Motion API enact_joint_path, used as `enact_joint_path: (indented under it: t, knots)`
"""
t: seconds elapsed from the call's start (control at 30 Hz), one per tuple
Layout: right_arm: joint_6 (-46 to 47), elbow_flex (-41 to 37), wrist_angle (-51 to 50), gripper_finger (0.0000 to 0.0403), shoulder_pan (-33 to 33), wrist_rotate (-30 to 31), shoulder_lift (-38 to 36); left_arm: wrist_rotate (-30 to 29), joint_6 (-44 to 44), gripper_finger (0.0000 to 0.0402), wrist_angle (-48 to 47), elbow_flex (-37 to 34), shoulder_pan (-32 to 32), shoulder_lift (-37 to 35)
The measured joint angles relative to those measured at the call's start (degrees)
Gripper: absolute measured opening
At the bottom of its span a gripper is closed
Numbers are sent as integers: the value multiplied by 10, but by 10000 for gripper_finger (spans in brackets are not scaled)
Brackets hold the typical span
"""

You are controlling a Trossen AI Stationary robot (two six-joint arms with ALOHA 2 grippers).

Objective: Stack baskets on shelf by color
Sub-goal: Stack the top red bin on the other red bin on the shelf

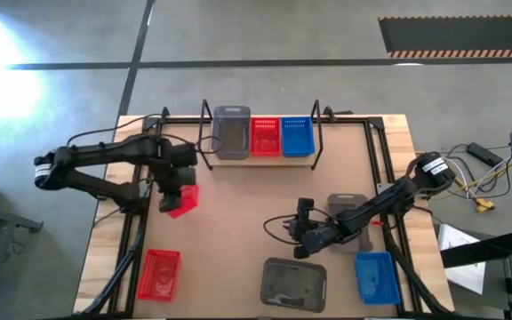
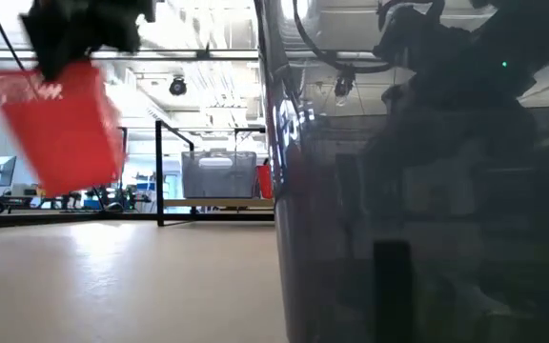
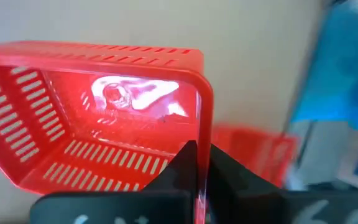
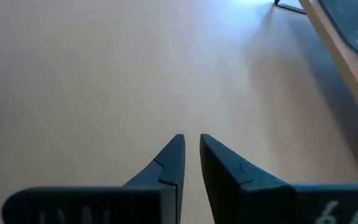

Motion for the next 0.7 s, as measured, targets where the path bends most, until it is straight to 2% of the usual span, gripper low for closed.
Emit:
enact_joint_path:
  t: [0.2, 0.37, 0.47, 0.57, 0.7]
  knots:
    - [6, 0, -40, 43, 11, 1, -36, 34, 0, 0, 178, 72, -39, 24]
    - [34, -6, -65, 43, 28, 4, -70, 14, 54, 0, 284, 161, -43, 110]
    - [51, -12, -68, 43, 42, 33, -80, -42, 113, 0, 294, 239, -43, 190]
    - [70, -16, -69, 43, 57, 62, -81, -122, 180, 0, 268, 327, -43, 278]
    - [97, -16, -69, 43, 77, 75, -81, -289, 232, 0, 180, 450, -36, 389]
